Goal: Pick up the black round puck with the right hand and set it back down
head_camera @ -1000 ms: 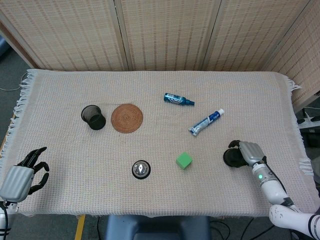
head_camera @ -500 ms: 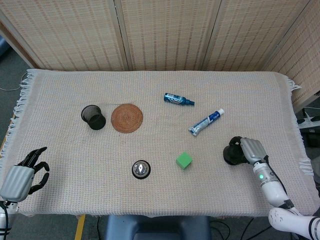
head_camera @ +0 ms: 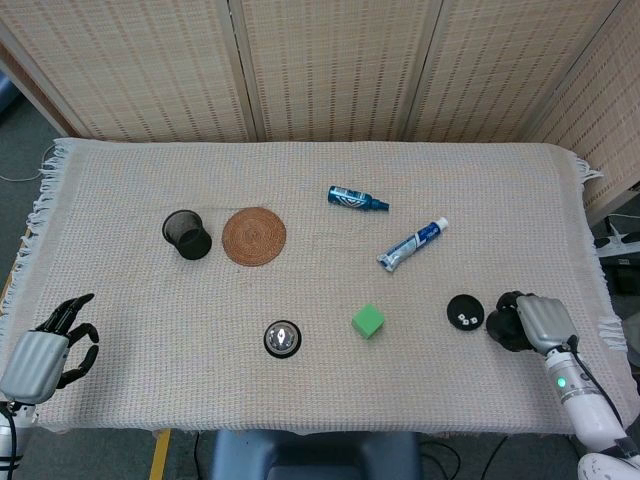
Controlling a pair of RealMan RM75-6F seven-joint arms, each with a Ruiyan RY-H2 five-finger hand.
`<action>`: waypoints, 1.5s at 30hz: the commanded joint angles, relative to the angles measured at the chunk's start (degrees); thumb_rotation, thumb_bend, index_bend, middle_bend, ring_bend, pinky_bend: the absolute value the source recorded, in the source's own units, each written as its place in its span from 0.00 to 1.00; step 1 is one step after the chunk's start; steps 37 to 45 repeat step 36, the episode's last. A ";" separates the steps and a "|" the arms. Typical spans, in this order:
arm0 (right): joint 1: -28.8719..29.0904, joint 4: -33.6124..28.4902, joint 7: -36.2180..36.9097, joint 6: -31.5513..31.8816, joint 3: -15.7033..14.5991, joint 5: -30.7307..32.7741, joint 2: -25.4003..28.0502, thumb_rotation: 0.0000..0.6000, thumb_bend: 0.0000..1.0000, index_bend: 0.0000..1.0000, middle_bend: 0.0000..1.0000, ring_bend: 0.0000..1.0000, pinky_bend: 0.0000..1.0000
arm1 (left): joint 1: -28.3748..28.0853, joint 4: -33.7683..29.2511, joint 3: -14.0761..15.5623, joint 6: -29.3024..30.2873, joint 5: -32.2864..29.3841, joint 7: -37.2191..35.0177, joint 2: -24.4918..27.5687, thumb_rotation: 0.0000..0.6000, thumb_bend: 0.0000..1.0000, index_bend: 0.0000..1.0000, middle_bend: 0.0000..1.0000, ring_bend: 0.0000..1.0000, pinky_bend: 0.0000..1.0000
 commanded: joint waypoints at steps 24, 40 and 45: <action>-2.08 -6.24 6.93 -6.08 -2.64 -7.66 9.46 1.00 0.13 0.00 0.00 0.00 0.13 | -0.13 0.24 0.07 -0.33 -0.06 -0.28 -0.07 1.00 0.42 0.55 0.11 0.14 0.52; -17.48 1.87 9.21 26.33 -1.71 -28.27 0.39 1.00 0.13 0.03 0.00 0.00 0.13 | -0.01 0.03 0.09 -0.19 -0.09 0.13 -0.06 1.00 0.42 0.55 0.11 0.14 0.52; -17.48 1.87 9.21 26.33 -1.71 -28.27 0.39 1.00 0.13 0.03 0.00 0.00 0.13 | -0.01 0.03 0.09 -0.19 -0.09 0.13 -0.06 1.00 0.42 0.55 0.11 0.14 0.52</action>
